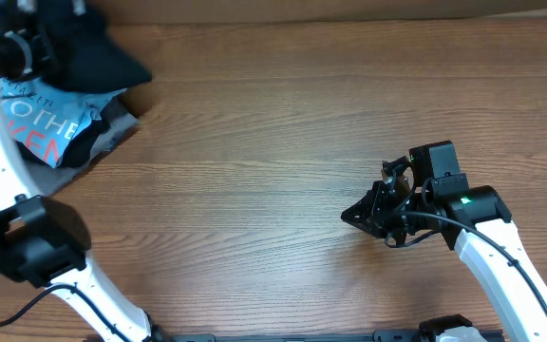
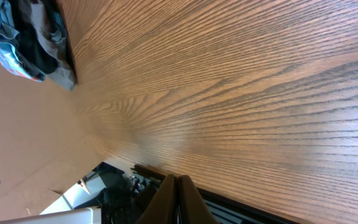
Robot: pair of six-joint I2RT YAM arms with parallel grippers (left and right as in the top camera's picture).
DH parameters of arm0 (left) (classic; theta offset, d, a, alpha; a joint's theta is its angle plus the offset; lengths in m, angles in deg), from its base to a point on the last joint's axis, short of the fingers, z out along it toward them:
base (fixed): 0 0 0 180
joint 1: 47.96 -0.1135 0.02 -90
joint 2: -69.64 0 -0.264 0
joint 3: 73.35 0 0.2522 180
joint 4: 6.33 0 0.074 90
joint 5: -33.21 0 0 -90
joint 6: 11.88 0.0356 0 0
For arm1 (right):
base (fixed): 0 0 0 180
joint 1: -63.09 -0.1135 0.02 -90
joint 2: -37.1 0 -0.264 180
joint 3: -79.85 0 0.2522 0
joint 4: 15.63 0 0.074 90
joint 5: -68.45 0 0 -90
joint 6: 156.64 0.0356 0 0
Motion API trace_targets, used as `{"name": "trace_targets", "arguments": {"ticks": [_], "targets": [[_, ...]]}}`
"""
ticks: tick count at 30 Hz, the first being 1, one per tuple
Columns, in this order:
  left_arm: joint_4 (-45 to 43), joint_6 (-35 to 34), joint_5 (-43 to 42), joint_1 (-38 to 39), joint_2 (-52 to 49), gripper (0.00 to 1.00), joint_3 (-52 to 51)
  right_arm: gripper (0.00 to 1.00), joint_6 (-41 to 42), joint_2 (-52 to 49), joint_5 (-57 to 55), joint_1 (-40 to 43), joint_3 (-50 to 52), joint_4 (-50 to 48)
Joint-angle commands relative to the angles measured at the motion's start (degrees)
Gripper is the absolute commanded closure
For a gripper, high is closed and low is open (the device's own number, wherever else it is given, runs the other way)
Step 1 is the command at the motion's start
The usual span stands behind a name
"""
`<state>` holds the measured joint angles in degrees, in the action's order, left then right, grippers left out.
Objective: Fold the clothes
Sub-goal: 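Release the right gripper and carry the shirt left with the left gripper, then place the black shirt on top of the shirt stack and release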
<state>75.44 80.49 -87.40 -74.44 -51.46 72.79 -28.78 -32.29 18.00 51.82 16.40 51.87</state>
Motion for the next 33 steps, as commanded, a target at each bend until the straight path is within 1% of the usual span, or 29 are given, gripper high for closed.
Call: {"name": "trace_targets", "arguments": {"ticks": [1,4,5,6,7,9,10,11,12,16,18,23,26,27,28,29,30,31,32,33], "targets": [[0.8,1.3,3.1,-3.7,-0.4,0.96,0.9,0.96,-0.1,0.2,-0.5,0.1,-0.9,0.0],[1.8,1.7,7.4,-5.7,-0.7,0.96,0.6,0.96,1.0,0.2,-0.9,0.1,-0.9,0.0],[1.9,1.7,8.7,-6.3,-0.7,0.94,0.5,0.96,1.0,0.2,-0.9,0.1,-0.9,0.0],[1.8,1.7,10.0,-6.9,-0.7,0.89,0.4,0.96,1.0,0.2,-0.9,0.1,-0.9,0.0],[1.8,1.6,11.2,-7.5,-0.7,0.77,0.4,0.96,1.0,0.2,-0.9,0.1,-0.9,0.1],[1.9,0.8,11.2,-8.7,-0.7,0.41,0.4,0.96,0.9,0.2,-0.9,0.1,-0.9,0.4],[2.1,-0.2,11.2,-9.2,-0.7,0.24,0.4,0.96,0.9,0.2,-0.9,0.1,-0.9,0.5],[2.7,-1.0,11.3,-9.8,-0.7,0.01,0.4,0.96,1.0,0.2,-0.9,0.1,-0.9,0.6],[3.2,-1.1,11.3,-10.1,-0.7,0.00,0.4,0.96,1.0,0.2,-0.9,0.1,-0.9,0.7],[7.1,-1.5,11.5,-12.5,-0.6,0.00,0.7,0.96,0.9,0.2,-0.9,0.1,-0.9,0.7],[8.9,-2.9,11.1,-13.8,-0.2,0.00,0.7,0.96,0.9,0.2,-0.9,0.1,-0.9,0.6],[11.7,-2.8,5.4,-17.1,2.3,0.00,0.7,0.96,0.9,0.2,-1.7,0.1,-0.9,0.4],[11.7,-2.2,2.4,-18.1,5.3,0.00,0.7,0.96,0.9,0.2,-2.7,0.1,-0.9,0.4],[11.4,-1.4,0.8,-18.1,6.6,0.05,0.7,0.96,0.9,0.2,-2.8,0.1,-0.9,0.4],[11.1,-0.4,-0.3,-18.1,7.6,0.16,0.7,0.96,0.9,0.2,-3.1,0.1,-0.9,0.4],[10.8,0.6,-1.0,-17.7,8.4,0.38,0.7,0.96,0.9,0.2,-3.4,0.1,-0.9,0.4],[10.7,1.4,-1.0,-17.2,9.0,0.66,0.7,0.96,0.9,0.2,-3.6,0.2,-0.9,0.4],[10.6,2.0,-0.6,-16.5,9.3,0.90,0.7,0.96,0.9,0.2,-3.8,0.2,-0.9,0.3],[10.6,2.6,-0.1,-15.7,9.3,0.96,0.7,0.96,0.9,0.2,-4.0,0.2,-0.9,0.2],[10.6,3.5,1.0,-14.6,8.8,0.96,0.6,0.96,0.9,0.2,-4.1,0.1,-0.9,0.0]]}}
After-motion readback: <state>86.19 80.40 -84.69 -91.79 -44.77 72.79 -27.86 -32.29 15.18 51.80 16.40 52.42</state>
